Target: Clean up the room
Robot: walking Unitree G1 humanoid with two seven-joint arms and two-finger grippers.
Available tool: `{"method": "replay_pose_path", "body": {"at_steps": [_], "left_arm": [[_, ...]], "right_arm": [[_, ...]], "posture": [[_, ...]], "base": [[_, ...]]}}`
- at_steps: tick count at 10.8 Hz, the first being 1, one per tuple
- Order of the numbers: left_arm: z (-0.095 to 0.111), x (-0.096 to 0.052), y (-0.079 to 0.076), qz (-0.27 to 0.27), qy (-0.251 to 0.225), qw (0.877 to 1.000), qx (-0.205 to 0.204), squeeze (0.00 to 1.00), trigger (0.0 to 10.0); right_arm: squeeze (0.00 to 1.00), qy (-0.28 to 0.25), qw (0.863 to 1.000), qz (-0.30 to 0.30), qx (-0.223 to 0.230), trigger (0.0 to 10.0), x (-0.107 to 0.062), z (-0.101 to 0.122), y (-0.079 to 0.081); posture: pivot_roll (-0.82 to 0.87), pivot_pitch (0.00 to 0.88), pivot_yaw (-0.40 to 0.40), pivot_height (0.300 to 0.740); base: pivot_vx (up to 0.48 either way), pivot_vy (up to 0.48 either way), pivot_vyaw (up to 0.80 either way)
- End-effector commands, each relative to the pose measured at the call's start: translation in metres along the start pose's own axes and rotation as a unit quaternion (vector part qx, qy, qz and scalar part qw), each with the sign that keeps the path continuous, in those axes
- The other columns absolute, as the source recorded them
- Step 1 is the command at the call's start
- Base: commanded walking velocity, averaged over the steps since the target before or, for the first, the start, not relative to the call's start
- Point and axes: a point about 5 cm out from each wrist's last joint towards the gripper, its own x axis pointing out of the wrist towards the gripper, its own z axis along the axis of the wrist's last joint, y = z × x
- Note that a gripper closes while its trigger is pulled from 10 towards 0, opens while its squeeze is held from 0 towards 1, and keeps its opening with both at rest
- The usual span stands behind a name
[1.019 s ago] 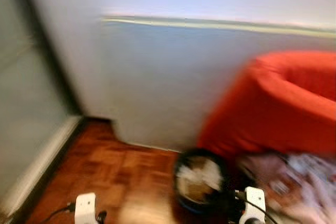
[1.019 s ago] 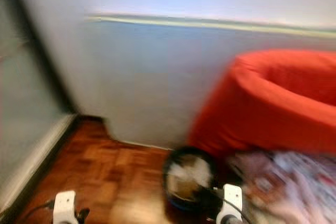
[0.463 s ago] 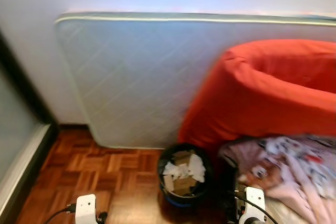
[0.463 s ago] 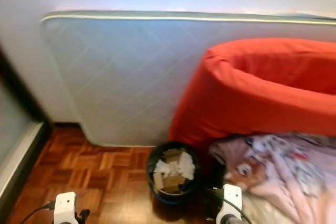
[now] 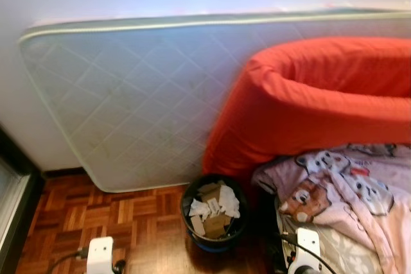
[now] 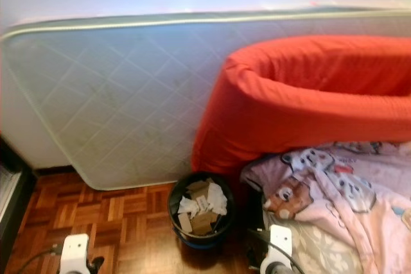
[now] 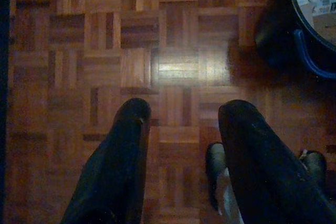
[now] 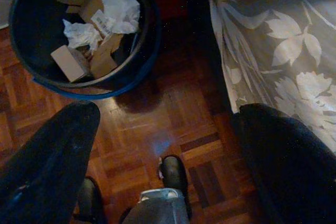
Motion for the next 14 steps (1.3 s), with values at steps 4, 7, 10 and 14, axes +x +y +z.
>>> {"method": "replay_pose_path", "body": {"at_steps": [4,7,10,14], "left_arm": [[-0.006,-0.001,0.007,0.002,0.026,0.999,0.048,0.00,10.0],[-0.001,0.000,0.005,-0.002,0.024,0.998,0.066,0.00,10.0],[-0.006,0.000,0.002,-0.004,0.031,0.998,0.053,0.00,10.0],[-0.011,-0.002,0.004,0.003,0.035,0.998,0.044,0.00,10.0]], "right_arm": [[0.00,0.008,1.000,-0.002,0.012,10.0,0.002,-0.002,0.008],[0.00,0.008,1.000,-0.003,0.012,10.0,0.002,-0.001,0.008],[0.00,0.008,1.000,-0.002,0.006,10.0,0.002,0.000,0.006],[0.00,0.010,1.000,-0.001,-0.004,10.0,0.001,-0.001,0.004]], "posture": [[0.15,0.000,0.039,0.740],[0.15,0.000,0.034,0.740],[0.16,0.000,0.019,0.740],[0.17,0.000,0.011,0.740]], "base": [[0.000,-0.096,-0.78],[0.000,0.000,-0.77],[0.000,-0.320,-0.77],[0.000,0.000,-0.77]]}}
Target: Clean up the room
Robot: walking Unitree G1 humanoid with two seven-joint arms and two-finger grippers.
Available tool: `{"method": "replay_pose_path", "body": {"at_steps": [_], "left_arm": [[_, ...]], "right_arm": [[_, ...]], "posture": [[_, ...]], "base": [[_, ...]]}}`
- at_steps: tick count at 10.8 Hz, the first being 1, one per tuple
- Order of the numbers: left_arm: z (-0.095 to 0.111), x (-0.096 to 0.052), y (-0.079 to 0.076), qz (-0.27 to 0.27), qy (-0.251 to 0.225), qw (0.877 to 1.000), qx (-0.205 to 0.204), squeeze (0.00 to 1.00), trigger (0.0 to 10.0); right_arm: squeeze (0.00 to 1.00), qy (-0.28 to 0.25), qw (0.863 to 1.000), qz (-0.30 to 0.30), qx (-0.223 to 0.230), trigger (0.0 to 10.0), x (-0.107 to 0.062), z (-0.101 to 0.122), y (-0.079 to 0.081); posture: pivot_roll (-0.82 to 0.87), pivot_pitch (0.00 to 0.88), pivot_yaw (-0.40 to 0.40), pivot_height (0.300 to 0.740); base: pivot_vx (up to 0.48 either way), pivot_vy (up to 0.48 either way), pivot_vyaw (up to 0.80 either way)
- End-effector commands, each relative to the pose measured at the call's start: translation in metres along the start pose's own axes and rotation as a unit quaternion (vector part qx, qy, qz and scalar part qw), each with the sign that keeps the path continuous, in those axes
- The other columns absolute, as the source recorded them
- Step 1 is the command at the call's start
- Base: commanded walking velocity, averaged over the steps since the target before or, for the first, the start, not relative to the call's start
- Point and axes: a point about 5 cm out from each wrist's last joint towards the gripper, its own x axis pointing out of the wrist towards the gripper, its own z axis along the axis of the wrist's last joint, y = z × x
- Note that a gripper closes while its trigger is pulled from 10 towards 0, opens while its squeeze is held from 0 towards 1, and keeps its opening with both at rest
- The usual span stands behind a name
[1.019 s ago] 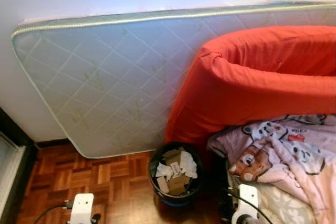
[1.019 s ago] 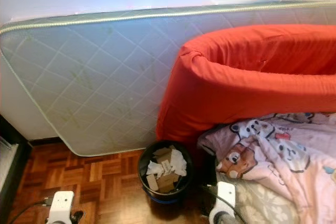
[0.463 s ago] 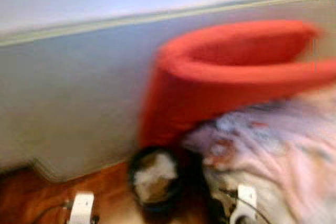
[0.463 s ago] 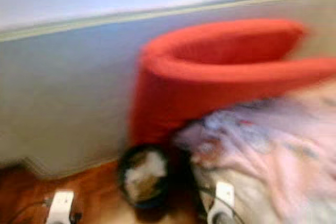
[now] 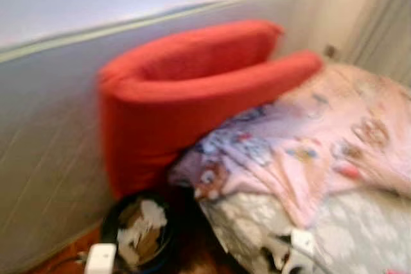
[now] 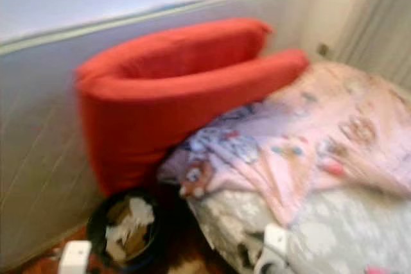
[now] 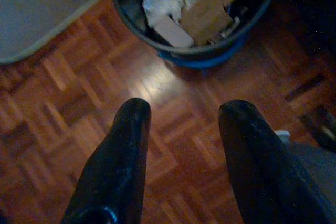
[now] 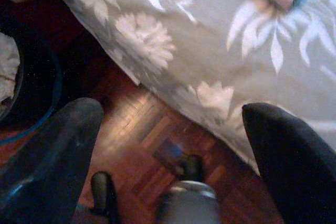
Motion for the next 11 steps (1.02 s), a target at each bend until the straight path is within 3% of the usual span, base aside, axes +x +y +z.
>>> {"method": "replay_pose_path", "body": {"at_steps": [1,11], "left_arm": [[0.002,0.001,-0.008,-0.008,-0.002,1.000,-0.007,0.00,10.0],[0.004,0.001,-0.019,-0.013,-0.005,0.999,-0.036,0.00,10.0]], "right_arm": [[0.00,-0.003,1.000,-0.012,-0.003,10.0,-0.001,0.003,-0.009],[0.00,-0.006,1.000,-0.023,-0.014,10.0,-0.002,0.009,-0.018]], "posture": [[0.17,0.000,0.012,0.740],[0.17,0.000,-0.030,0.740]], "base": [[0.000,0.000,-0.76],[0.000,0.000,-0.76]]}}
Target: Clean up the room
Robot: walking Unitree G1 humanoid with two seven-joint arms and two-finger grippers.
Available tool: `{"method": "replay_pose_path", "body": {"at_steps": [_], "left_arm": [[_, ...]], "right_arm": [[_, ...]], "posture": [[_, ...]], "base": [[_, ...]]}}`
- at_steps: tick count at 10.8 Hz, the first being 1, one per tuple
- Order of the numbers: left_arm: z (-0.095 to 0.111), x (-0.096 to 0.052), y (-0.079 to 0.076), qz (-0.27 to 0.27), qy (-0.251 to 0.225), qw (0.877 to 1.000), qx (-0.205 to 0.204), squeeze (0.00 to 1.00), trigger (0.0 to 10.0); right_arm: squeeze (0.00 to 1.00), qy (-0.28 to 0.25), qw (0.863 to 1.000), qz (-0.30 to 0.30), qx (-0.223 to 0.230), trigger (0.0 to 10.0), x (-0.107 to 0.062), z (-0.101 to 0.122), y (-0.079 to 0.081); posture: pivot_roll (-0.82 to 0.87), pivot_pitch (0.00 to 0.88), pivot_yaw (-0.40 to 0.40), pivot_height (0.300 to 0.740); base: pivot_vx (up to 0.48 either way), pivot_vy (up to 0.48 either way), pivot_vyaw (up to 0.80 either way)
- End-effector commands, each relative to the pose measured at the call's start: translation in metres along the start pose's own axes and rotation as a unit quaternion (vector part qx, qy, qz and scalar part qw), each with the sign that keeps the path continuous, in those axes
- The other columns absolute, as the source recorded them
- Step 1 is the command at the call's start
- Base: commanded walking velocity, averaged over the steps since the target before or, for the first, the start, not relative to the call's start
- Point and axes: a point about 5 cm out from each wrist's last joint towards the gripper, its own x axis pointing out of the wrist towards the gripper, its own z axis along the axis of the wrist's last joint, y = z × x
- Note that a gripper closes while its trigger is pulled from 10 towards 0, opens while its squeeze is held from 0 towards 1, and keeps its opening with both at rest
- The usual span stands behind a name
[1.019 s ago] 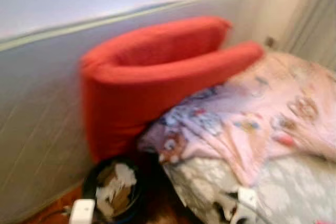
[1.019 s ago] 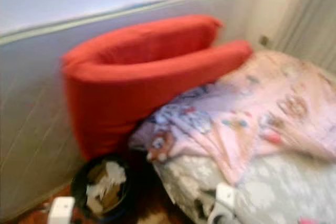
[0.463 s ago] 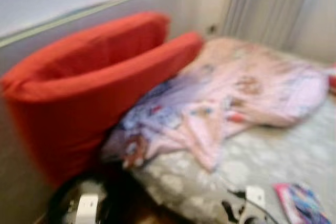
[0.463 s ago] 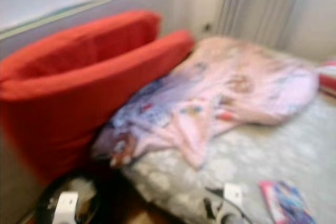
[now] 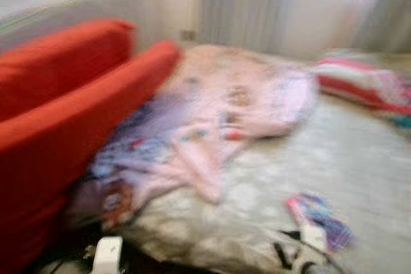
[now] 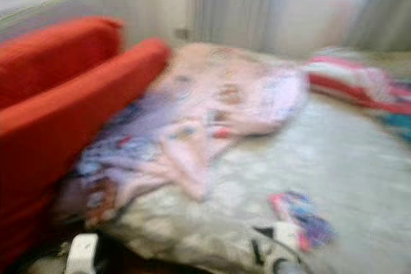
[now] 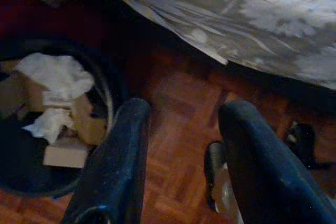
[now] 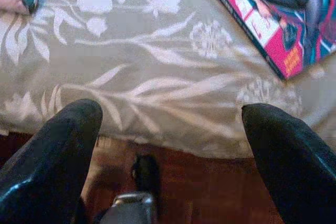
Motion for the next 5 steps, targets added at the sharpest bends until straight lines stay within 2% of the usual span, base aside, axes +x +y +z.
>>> {"method": "replay_pose_path", "body": {"at_steps": [1,3,4,5], "left_arm": [[-0.0009,0.0000,-0.0023,0.002,0.002,1.000,-0.009,0.00,10.0],[-0.0036,-0.0004,-0.0074,0.003,0.003,1.000,-0.031,0.00,10.0],[-0.0030,-0.0002,-0.0090,0.004,0.002,0.998,-0.057,0.00,10.0],[-0.0013,0.0001,-0.0119,-0.003,-0.002,0.998,-0.062,0.00,10.0]], "right_arm": [[0.00,0.007,1.000,-0.004,-0.005,10.0,-0.0009,-0.0020,-0.0042],[0.00,0.010,0.999,-0.004,-0.044,10.0,-0.0013,0.0003,-0.0086],[0.00,0.011,0.997,-0.002,-0.080,10.0,-0.0013,0.0025,-0.0099],[0.00,0.015,0.994,-0.001,-0.104,10.0,-0.0012,0.0035,-0.0108]], "posture": [[0.17,0.000,-0.037,0.740],[0.16,0.000,-0.057,0.740],[0.15,0.000,-0.058,0.740],[0.15,0.000,-0.056,0.740]], "base": [[0.000,0.000,-0.76],[0.000,0.000,-0.74],[0.000,0.000,0.00],[0.000,0.000,0.00]]}}
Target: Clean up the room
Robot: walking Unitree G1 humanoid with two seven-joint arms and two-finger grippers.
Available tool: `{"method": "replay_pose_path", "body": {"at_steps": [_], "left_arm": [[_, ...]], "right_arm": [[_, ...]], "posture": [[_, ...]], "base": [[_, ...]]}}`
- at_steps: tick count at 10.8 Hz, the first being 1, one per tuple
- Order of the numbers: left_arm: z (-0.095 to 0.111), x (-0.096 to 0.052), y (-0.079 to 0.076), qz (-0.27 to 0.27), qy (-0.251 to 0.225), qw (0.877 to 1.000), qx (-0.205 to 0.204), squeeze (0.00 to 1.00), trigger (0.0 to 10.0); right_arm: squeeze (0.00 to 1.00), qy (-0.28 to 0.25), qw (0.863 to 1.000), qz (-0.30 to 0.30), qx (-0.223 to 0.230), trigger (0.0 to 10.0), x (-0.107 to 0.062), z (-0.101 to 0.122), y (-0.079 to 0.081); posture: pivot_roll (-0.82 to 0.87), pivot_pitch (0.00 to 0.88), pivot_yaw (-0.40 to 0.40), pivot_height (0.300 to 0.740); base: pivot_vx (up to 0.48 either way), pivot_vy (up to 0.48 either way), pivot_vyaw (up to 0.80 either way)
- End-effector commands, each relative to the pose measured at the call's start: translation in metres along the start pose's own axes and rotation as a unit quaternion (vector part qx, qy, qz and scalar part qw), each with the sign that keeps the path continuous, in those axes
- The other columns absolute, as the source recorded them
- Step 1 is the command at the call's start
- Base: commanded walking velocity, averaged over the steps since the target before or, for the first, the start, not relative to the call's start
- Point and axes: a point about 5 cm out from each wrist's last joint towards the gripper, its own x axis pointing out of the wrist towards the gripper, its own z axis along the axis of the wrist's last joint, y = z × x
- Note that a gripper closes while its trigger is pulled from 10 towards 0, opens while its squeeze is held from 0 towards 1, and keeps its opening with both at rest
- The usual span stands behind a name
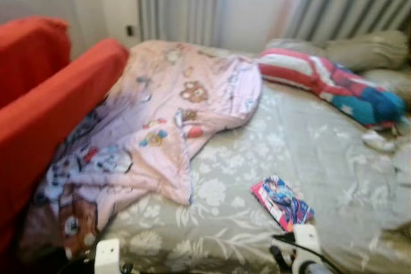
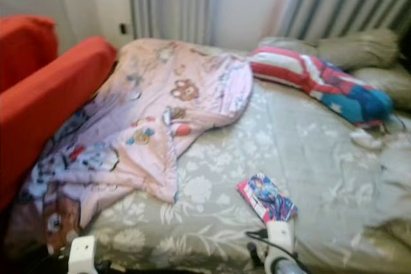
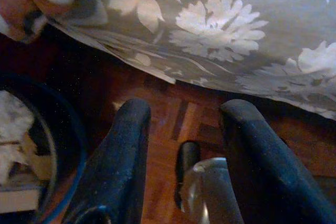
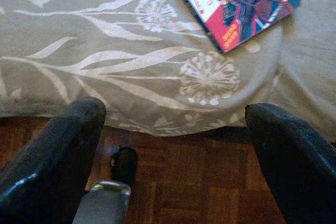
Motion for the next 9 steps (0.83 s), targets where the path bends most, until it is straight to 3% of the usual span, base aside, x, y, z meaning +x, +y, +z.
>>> {"method": "replay_pose_path", "body": {"at_steps": [1,2,4,6,8,9], "left_arm": [[-0.004,0.000,-0.004,-0.005,0.007,1.000,-0.004,0.00,10.0],[-0.001,0.000,-0.002,-0.004,0.003,1.000,-0.001,0.00,10.0],[0.004,0.001,0.002,-0.005,-0.006,1.000,0.011,0.00,10.0],[0.008,0.001,0.004,-0.007,-0.011,1.000,0.020,0.00,10.0],[0.016,0.002,0.007,-0.018,-0.020,0.998,0.052,0.00,10.0],[0.018,0.003,0.007,-0.019,-0.022,0.998,0.055,0.00,10.0]], "right_arm": [[0.00,0.007,1.000,-0.008,-0.003,10.0,-0.001,-0.003,-0.004],[0.00,0.008,1.000,-0.010,0.006,10.0,-0.001,-0.003,-0.003],[0.00,-0.004,0.996,-0.030,-0.080,10.0,0.000,0.002,-0.004],[0.00,-0.012,0.998,-0.043,-0.050,10.0,0.000,0.001,-0.002],[0.00,-0.022,0.999,-0.043,0.021,10.0,0.000,-0.001,0.005],[0.00,-0.020,0.999,-0.040,0.021,10.0,0.000,-0.001,0.006]], "posture": [[0.15,0.000,-0.052,0.740],[0.15,0.000,-0.045,0.740],[0.14,0.000,-0.022,0.740],[0.14,0.000,-0.001,0.740],[0.11,0.000,0.032,0.740],[0.11,0.000,0.030,0.740]], "base": [[0.000,0.000,0.00],[0.000,0.000,0.00],[0.000,0.000,0.00],[0.000,0.000,0.00],[0.000,0.000,0.00],[0.000,0.000,0.00]]}}
